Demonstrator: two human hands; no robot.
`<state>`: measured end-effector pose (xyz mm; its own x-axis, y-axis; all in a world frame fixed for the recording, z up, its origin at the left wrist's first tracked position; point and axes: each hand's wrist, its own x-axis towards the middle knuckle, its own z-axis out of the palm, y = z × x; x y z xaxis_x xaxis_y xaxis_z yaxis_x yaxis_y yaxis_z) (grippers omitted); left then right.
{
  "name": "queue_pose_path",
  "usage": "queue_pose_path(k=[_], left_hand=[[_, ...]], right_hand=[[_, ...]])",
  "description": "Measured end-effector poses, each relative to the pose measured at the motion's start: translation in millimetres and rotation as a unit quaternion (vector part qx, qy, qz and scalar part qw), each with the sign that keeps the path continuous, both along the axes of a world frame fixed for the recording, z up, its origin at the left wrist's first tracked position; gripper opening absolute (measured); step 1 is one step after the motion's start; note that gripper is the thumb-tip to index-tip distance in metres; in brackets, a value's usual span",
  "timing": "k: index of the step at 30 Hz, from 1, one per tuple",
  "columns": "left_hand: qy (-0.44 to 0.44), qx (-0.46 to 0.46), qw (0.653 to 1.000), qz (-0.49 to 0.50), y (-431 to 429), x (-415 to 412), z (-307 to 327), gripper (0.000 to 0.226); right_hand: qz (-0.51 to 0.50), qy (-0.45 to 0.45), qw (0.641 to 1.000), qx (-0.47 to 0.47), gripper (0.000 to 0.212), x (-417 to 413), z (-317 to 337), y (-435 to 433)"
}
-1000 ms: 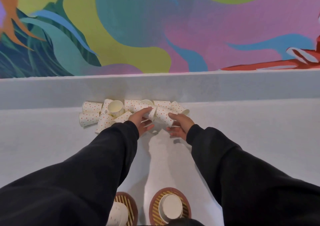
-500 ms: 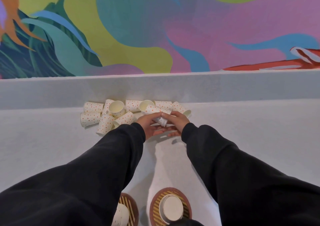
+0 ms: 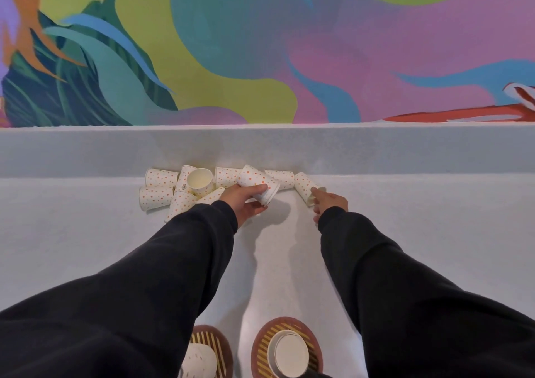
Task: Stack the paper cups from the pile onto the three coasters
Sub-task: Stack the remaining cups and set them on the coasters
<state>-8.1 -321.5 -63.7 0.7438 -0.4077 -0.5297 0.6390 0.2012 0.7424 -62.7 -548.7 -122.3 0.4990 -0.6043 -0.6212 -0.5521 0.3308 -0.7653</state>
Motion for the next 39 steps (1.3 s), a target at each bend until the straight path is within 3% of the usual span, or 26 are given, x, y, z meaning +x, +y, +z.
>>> queue_pose_path(k=[5, 8, 11, 15, 22, 29, 39], left_hand=[[-0.004, 0.013, 1.0, 0.016, 5, 3, -4, 0.052], [-0.008, 0.012, 1.0, 0.018, 6, 5, -5, 0.05], [-0.02, 0.002, 0.999, 0.025, 4, 8, -3, 0.048], [-0.04, -0.004, 0.998, 0.037, -5, 8, 5, 0.052], [-0.056, -0.015, 0.998, 0.023, -24, -5, 19, 0.056], [-0.078, 0.014, 0.996, -0.042, -31, -23, 31, 0.058], [-0.106, 0.038, 0.988, -0.102, -25, -61, 70, 0.053]], right_hand=[[0.036, -0.03, 0.998, -0.039, 0.035, 8, -3, -9], [-0.008, -0.019, 0.998, -0.054, 0.031, 1, 1, -14], [-0.018, -0.034, 0.999, -0.025, 0.029, -17, 14, -13], [0.023, -0.093, 0.994, 0.044, 0.022, -46, 32, -8], [0.091, -0.143, 0.982, 0.085, 0.019, -62, 44, -3], [0.135, -0.17, 0.972, 0.089, 0.023, -66, 65, 13], [0.147, -0.236, 0.942, 0.188, 0.019, -94, 99, 31]])
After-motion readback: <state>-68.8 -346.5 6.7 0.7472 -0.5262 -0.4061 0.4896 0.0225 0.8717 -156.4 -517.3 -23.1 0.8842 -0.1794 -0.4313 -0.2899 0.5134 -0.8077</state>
